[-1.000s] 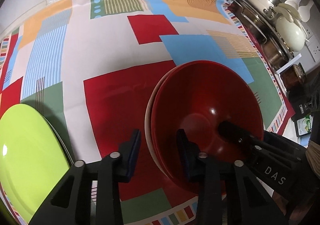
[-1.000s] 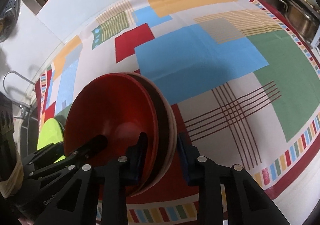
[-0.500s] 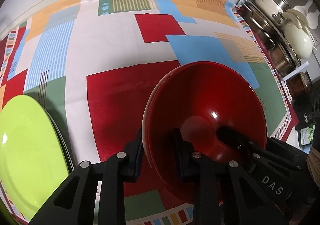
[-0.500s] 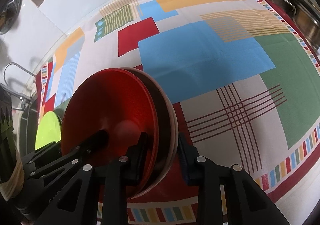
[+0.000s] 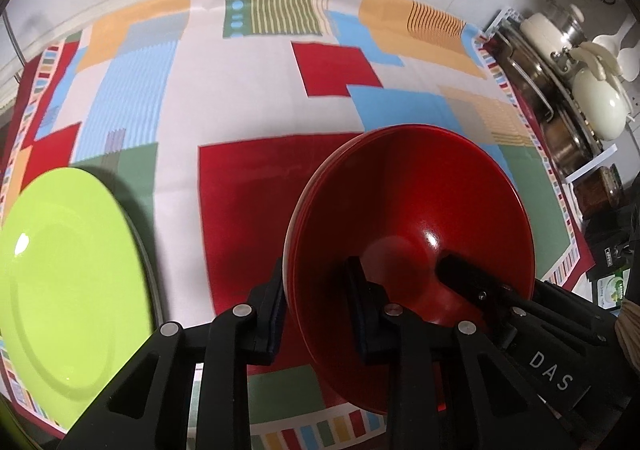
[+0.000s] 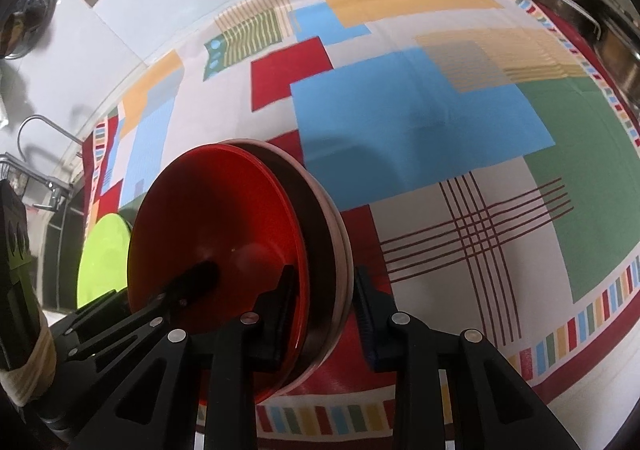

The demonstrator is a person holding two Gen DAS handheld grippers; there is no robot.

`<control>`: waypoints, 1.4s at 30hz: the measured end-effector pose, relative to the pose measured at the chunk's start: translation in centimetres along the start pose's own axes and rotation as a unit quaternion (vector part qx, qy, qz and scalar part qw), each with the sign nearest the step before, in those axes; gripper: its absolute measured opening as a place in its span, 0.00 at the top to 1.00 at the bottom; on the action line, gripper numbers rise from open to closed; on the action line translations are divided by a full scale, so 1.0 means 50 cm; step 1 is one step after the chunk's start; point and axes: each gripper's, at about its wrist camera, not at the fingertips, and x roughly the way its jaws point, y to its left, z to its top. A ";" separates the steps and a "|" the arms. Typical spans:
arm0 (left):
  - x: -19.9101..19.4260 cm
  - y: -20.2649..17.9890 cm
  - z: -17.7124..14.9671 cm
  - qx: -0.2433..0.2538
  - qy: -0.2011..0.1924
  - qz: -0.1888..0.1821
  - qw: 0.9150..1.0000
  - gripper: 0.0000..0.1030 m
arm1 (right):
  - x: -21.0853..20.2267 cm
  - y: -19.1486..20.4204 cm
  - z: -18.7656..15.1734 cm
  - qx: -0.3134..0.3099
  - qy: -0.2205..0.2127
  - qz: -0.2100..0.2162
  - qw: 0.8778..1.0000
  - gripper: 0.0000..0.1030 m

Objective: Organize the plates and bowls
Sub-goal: 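Grip the nested red and pink bowls by the rims and lift, then carry the nested bowls over the lime-green plate and lower onto the white bowl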

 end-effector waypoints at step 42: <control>-0.205 0.421 -0.121 -0.095 -0.051 0.052 0.993 0.74 | 0.010 0.450 -0.128 -0.102 -0.002 0.059 0.993 0.72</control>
